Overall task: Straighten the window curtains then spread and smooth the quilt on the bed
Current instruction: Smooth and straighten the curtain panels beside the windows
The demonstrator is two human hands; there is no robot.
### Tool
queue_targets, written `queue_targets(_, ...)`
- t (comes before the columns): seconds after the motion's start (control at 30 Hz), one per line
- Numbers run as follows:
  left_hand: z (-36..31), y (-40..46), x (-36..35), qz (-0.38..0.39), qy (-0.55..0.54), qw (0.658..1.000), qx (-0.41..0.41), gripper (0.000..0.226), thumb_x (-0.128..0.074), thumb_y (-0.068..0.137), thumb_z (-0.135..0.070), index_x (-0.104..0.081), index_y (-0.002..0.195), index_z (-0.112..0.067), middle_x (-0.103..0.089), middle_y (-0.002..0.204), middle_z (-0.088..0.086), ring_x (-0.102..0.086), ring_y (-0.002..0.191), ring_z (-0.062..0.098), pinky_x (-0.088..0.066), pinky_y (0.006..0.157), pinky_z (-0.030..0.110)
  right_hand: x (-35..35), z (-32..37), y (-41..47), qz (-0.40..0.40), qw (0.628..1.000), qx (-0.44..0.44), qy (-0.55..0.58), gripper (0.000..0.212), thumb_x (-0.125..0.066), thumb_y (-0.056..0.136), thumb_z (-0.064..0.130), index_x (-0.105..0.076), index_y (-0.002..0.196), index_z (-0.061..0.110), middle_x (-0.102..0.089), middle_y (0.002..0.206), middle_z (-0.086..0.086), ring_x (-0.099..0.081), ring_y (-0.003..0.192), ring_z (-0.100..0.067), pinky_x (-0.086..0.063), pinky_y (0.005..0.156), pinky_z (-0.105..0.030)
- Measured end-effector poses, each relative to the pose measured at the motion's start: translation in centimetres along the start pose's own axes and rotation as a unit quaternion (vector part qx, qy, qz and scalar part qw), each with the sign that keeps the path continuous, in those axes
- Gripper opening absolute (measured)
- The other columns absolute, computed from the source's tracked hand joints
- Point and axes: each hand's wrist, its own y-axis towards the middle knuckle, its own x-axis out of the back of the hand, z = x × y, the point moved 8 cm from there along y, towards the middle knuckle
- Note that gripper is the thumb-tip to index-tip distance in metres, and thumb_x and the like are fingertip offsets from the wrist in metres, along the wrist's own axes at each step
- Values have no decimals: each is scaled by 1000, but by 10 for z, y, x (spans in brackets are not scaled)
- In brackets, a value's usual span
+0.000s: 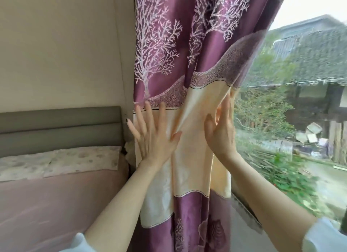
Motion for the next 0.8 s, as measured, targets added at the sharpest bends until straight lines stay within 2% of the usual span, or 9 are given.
queue_targets(0.07,6,11,0,-13,-39,999,23,98,-58,74,-65,-13,149,-22,-1,157,16,6,144,39,-5,108,68,-2,-4,11,-64,995,-48,52,68,-49,89,20,-13,146,9,-36,139,-9,-36,112,3,-32,89,-18)
queue_targets(0.13,8,24,3,-56,-104,992,46,101,-60,73,-66,-13,149,-19,1,156,20,4,143,41,-13,108,68,-12,-13,20,-87,980,-125,127,72,-50,92,27,-6,147,13,-33,137,9,-33,110,19,-27,94,-13)
queue_targets(0.2,7,36,5,-99,-160,981,56,105,-65,71,-62,-11,148,-15,1,155,24,0,142,44,-15,111,62,-25,-25,26,-89,963,-191,168,68,-48,93,30,-11,147,14,-43,133,8,-38,119,9,-28,96,-9)
queue_targets(0.23,9,42,3,-110,-176,976,62,108,-68,70,-60,-10,148,-12,0,154,26,-4,142,45,-15,112,57,-31,-30,30,-92,957,-214,172,58,-48,92,31,-26,143,12,-52,116,6,-48,110,-3,-34,90,-10)
queue_targets(0.3,16,54,-7,-96,-202,970,97,112,-69,69,-58,-5,149,-12,-7,154,26,-18,138,45,-22,110,51,-49,-36,41,-66,961,-233,130,28,-46,92,34,-58,96,9,-57,88,-2,-53,81,-22,-36,72,-23)
queue_targets(0.37,25,70,-25,-62,-215,966,126,107,-67,74,-53,1,149,-17,-23,149,21,-34,130,42,-36,100,48,-69,-41,54,-27,973,-224,49,38,-43,95,35,-48,66,11,-56,81,-15,-49,72,-28,-28,65,-28)
queue_targets(0.57,62,119,-82,17,-156,981,116,77,-55,85,-37,-11,146,-22,-46,134,16,-53,110,44,-44,85,47,-140,-66,80,32,986,-118,-109,28,-46,94,27,-63,98,4,-51,110,-13,-42,107,-33,-41,82,-39)
queue_targets(0.67,74,136,-110,39,-146,983,105,84,-52,84,-25,3,148,-31,-42,135,16,-52,109,44,-44,86,48,-196,-79,81,86,990,-59,-97,27,-40,88,3,-51,112,1,-49,118,-16,-42,111,-34,-36,90,-39)
queue_targets(0.8,97,154,-141,28,-27,993,110,86,-51,81,-7,2,149,-18,-40,124,16,-48,108,37,-45,86,46,-266,-106,87,133,976,-17,-171,40,-38,83,0,-40,123,1,-46,128,-15,-39,118,-35,-35,99,-46)
